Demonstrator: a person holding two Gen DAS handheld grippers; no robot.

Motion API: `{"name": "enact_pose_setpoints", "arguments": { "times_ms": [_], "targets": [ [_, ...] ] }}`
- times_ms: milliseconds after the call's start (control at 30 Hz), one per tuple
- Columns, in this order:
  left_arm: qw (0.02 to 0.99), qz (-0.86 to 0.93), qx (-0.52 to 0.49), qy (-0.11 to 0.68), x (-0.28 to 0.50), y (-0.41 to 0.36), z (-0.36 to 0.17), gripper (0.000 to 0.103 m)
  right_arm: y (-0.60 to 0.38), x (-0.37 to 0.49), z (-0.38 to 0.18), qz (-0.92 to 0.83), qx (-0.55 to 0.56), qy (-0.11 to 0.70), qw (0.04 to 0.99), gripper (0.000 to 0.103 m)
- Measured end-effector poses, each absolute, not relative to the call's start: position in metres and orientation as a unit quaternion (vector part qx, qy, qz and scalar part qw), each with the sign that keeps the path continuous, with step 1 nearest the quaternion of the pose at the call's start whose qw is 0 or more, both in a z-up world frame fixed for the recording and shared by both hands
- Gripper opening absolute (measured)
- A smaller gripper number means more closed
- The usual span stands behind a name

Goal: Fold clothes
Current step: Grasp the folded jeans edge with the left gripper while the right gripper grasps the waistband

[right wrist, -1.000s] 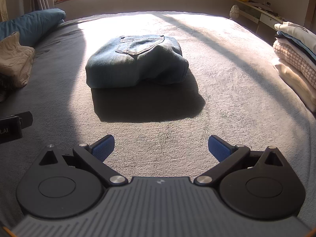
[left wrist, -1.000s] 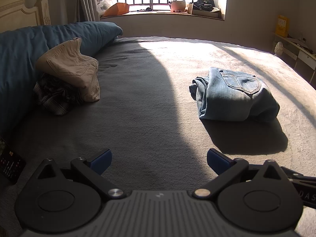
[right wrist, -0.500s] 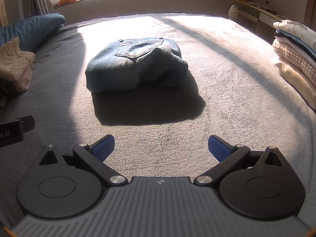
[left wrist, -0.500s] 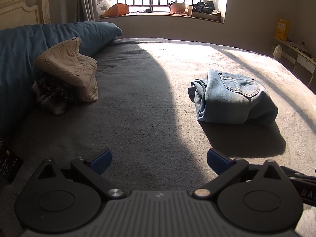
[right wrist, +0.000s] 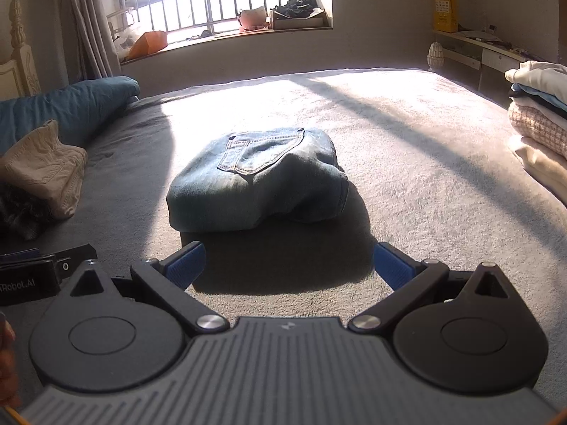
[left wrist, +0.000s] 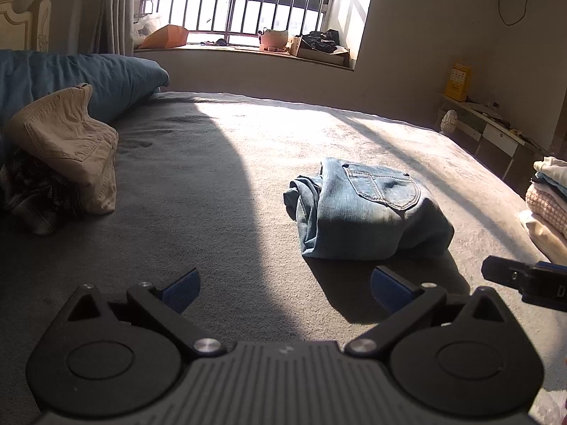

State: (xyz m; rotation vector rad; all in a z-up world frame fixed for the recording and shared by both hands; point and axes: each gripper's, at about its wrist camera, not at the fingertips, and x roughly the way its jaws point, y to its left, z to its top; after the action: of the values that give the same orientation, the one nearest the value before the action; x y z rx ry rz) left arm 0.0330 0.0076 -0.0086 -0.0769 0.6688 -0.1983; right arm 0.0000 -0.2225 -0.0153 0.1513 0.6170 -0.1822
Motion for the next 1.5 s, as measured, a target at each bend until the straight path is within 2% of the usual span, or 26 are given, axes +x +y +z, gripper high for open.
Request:
{"name": "enact_pose_setpoints", "arguments": {
  "times_ms": [333,567,733,833,900,1100,1200,1300,1433,1500],
  "targets": [
    [0.946,-0.132,-0.019,0.295,0.114,-0.021,-0.026,0.103,-0.278,0.089,-0.007,-0.060,0.033,0.248,0.966,0.102],
    [0.929,-0.184,-0.036,0.318,0.160,-0.046,-0.053,0.102,-0.346,0.181,-0.041,-0.053,0.166,0.321,0.931,0.102],
    [0.927,-0.193,-0.037,0.320,0.180,-0.054,-0.067,0.094,-0.378,0.234,-0.091,-0.048,0.283,0.385,0.877,0.102],
    [0.922,-0.208,-0.048,0.323,0.188,-0.055,-0.074,0.091,-0.394,0.247,-0.115,-0.037,0.376,0.390,0.840,0.102],
    [0.919,-0.217,-0.063,0.324,0.190,-0.054,-0.079,0.083,-0.397,0.250,-0.122,-0.032,0.410,0.384,0.827,0.102],
    [0.910,-0.235,-0.095,0.328,0.197,-0.055,-0.085,0.063,-0.383,0.260,-0.103,0.008,0.394,0.364,0.844,0.099],
    [0.908,-0.236,-0.105,0.329,0.198,-0.055,-0.086,0.059,-0.374,0.268,-0.092,0.012,0.368,0.381,0.848,0.097],
    [0.909,-0.235,-0.107,0.327,0.197,-0.056,-0.086,0.055,-0.371,0.269,-0.085,-0.007,0.346,0.396,0.850,0.087],
    [0.909,-0.233,-0.114,0.326,0.196,-0.056,-0.087,0.055,-0.377,0.264,-0.086,-0.030,0.349,0.404,0.845,0.064],
    [0.908,-0.234,-0.117,0.327,0.197,-0.056,-0.087,0.055,-0.381,0.263,-0.087,-0.034,0.356,0.408,0.840,0.060]
  ]
}}
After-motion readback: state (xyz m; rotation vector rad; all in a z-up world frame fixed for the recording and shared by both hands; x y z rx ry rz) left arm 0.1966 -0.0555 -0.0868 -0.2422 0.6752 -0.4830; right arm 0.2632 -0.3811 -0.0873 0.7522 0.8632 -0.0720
